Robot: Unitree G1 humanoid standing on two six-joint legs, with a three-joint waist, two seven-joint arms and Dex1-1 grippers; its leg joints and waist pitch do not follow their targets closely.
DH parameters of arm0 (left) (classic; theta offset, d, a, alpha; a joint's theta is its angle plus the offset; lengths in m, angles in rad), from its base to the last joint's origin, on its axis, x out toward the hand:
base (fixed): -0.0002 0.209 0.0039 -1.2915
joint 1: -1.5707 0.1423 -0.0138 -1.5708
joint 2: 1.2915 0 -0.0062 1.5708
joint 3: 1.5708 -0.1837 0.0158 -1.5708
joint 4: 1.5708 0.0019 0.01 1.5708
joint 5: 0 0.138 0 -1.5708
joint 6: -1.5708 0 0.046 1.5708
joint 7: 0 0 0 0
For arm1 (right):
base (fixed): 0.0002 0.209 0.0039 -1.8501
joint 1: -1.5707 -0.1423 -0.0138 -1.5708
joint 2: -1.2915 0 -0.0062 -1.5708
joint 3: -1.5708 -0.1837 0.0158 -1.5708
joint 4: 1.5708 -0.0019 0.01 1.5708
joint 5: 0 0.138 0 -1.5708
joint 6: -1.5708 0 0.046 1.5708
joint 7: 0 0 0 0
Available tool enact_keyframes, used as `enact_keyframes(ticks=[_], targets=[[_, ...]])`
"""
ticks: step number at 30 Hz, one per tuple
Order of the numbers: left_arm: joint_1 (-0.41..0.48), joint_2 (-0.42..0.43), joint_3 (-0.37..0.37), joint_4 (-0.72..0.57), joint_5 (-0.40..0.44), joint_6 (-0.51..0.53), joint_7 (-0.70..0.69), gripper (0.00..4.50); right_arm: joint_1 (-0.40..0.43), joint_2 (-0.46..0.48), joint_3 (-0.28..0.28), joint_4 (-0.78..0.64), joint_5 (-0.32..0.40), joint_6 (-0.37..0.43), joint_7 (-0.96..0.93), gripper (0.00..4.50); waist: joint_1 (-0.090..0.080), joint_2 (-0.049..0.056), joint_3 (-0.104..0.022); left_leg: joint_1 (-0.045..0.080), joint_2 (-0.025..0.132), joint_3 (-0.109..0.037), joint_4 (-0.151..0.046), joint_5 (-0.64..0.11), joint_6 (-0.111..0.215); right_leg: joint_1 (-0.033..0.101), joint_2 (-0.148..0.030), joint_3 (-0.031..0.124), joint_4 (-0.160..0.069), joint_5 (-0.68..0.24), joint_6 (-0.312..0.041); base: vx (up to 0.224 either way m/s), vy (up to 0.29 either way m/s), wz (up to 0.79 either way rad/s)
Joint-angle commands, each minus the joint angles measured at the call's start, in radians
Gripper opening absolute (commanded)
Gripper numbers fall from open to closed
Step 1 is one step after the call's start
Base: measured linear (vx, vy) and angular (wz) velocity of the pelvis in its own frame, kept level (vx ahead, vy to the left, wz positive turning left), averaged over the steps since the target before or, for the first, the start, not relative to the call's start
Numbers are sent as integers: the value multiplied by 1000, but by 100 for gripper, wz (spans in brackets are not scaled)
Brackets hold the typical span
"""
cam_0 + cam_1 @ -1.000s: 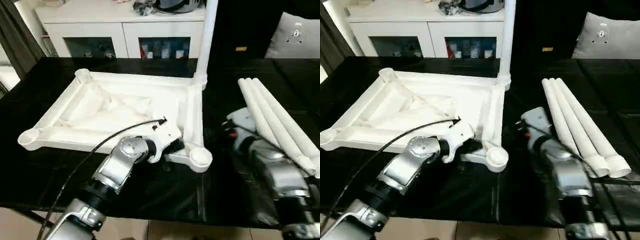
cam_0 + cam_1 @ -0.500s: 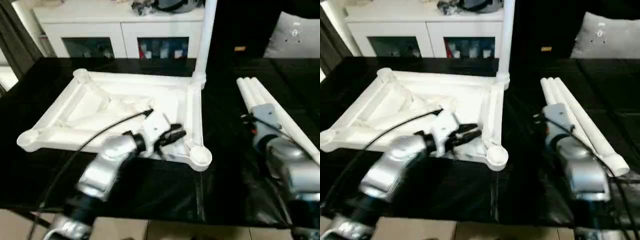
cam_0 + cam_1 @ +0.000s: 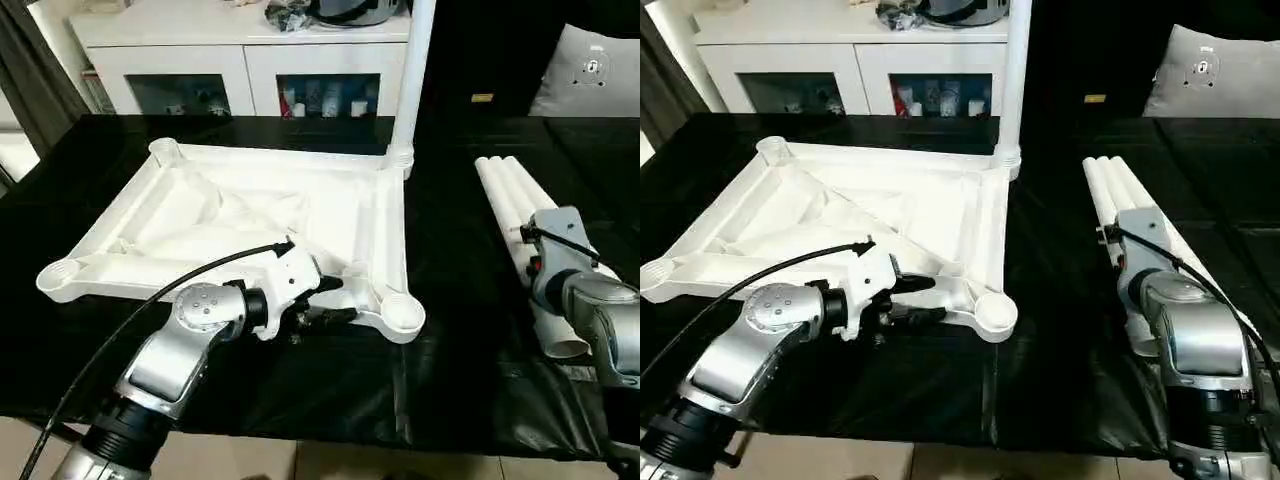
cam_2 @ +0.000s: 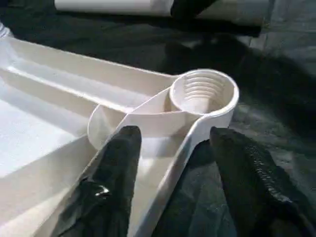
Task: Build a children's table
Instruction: Pick table leg
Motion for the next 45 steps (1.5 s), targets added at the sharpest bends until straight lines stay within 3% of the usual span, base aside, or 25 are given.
enact_keyframes(ticks=[1, 11, 17, 19, 21, 25, 26, 30, 31, 33, 35, 45], targets=[[-2, 16, -3, -20, -3, 15, -4, 289, -14, -5, 3, -15, 10, 63, -2, 450, -2, -20, -57, -3, 63, -21, -76, -60, 63, 62, -54, 51, -71, -200, -213, 0, 0, 0], [-6, 23, -11, -29, -3, 31, -5, 349, -38, 70, -36, -48, 112, 215, 55, 450, -5, -19, -56, -1, 63, -22, -79, -85, 45, 60, -55, 51, -75, -244, -197, 0, 0, 0], [-9, 25, -15, -30, 0, 29, -1, 386, -51, 117, -13, -35, 133, 226, 55, 450, -2, -21, -57, -1, 64, -22, -79, -67, 34, 59, -55, 52, -71, -226, -199, 0, 0, 0], [-9, 25, -16, -30, 0, 27, 0, 421, -58, 130, -7, -32, 139, 227, 56, 450, -2, -19, -58, -1, 63, -21, -79, -64, 31, 59, -56, 53, -70, -221, -200, 0, 0, 0], [-9, 24, -17, -29, 2, 26, 1, 426, -68, 148, 2, -29, 143, 233, 53, 450, -3, -24, -58, 0, 63, -21, -79, -60, 31, 59, -55, 53, -70, -214, -201, 0, 0, 0], [-10, 24, -21, -27, 3, 23, 6, 440, -78, 171, 19, -13, 146, 231, 41, 450, -3, -21, -57, 1, 63, -21, -80, -67, 22, 58, -56, 53, -71, -233, -194, 0, 0, 0], [-10, 24, -21, -27, 4, 23, 7, 440, -78, 172, 20, -12, 146, 231, 40, 450, -3, -25, -57, 0, 64, -21, -80, -64, 22, 58, -57, 54, -71, -233, -193, 0, 0, 0], [-10, 22, -23, -26, 6, 19, 11, 450, -83, 183, 30, 3, 144, 222, 34, 413, -1, -21, -58, 0, 64, -21, -80, -48, 16, 59, -56, 54, -67, -207, -199, 0, 0, 0], [-11, 20, -23, -24, 6, 19, 12, 450, -84, 183, 31, 7, 143, 220, 35, 413, -2, -27, -57, 0, 64, -20, -80, -47, 17, 59, -56, 54, -67, -199, -200, 0, 0, 0], [-11, 19, -24, -23, 7, 19, 13, 450, -84, 182, 33, 10, 142, 218, 35, 386, -1, -24, -58, 0, 64, -20, -79, -45, 18, 59, -57, 55, -66, -196, -201, 0, 0, 0], [-13, 17, -26, -21, 9, 18, 16, 450, -83, 181, 34, 20, 140, 211, 35, 375, -1, -30, -57, 0, 64, -19, -79, -45, 20, 60, -57, 55, -67, -199, -202, 0, 0, 0], [-13, 15, -31, -20, 6, 17, 20, 450, -70, 184, 17, 33, 133, 191, 16, 280, -1, -24, -56, 1, 63, -20, -80, -64, 11, 60, -57, 55, -69, -214, -198, 0, 0, 0]])
